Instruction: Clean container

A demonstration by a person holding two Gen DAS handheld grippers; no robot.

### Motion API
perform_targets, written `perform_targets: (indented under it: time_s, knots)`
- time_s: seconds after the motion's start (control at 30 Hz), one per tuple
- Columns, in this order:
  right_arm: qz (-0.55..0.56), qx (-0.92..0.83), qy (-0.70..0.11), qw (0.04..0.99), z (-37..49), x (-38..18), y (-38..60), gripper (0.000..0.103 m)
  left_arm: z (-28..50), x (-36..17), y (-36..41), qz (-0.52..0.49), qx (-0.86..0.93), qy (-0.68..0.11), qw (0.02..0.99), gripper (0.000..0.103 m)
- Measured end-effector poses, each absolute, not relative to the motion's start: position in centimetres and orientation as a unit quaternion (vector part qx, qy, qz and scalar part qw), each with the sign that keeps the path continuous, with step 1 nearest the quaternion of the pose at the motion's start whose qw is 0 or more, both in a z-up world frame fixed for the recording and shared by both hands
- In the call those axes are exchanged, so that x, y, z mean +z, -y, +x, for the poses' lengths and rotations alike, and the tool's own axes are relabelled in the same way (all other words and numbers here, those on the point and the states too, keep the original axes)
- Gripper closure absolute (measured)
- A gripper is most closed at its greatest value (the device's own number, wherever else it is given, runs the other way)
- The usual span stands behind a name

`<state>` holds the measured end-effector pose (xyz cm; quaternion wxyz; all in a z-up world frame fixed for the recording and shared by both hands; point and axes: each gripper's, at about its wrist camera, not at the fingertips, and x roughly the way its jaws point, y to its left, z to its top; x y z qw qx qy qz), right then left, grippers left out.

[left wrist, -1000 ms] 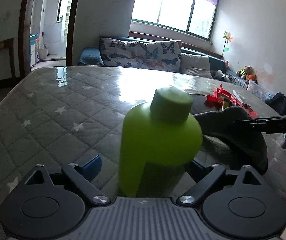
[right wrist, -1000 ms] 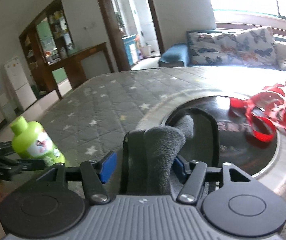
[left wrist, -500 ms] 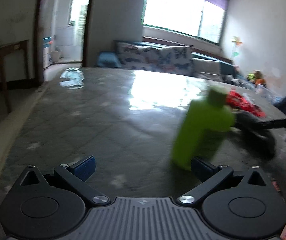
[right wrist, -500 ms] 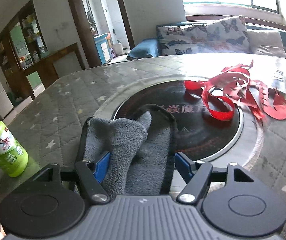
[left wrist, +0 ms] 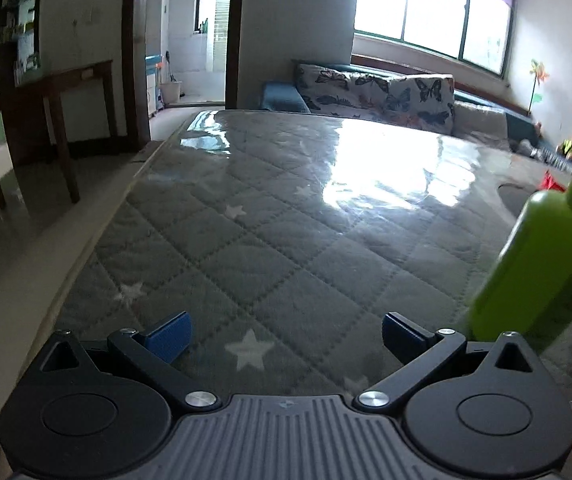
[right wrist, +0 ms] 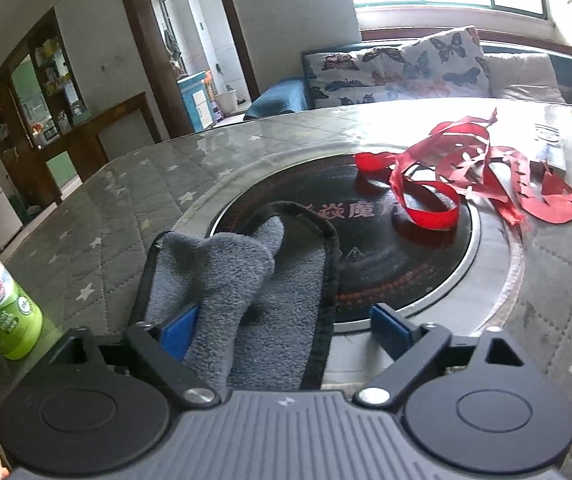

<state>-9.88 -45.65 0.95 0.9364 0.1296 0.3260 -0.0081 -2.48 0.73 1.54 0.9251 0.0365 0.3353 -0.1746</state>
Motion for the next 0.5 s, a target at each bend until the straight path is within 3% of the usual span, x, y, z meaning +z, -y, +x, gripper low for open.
perform_targets:
  time_s: [0.23,0.5]
  knots:
    - [0.128,-0.012,-0.319,0.939,-10.3,0.7,45.5,0.000,-0.7,1.2,0.5,0.063,-0.167,-0.336,0.925,0.000]
    - [0.127,-0.015,-0.314,0.941,-10.6,0.6,45.4,0.000,0.5,0.7,1.1,0.061,-0.151,-0.335,0.928,0.000]
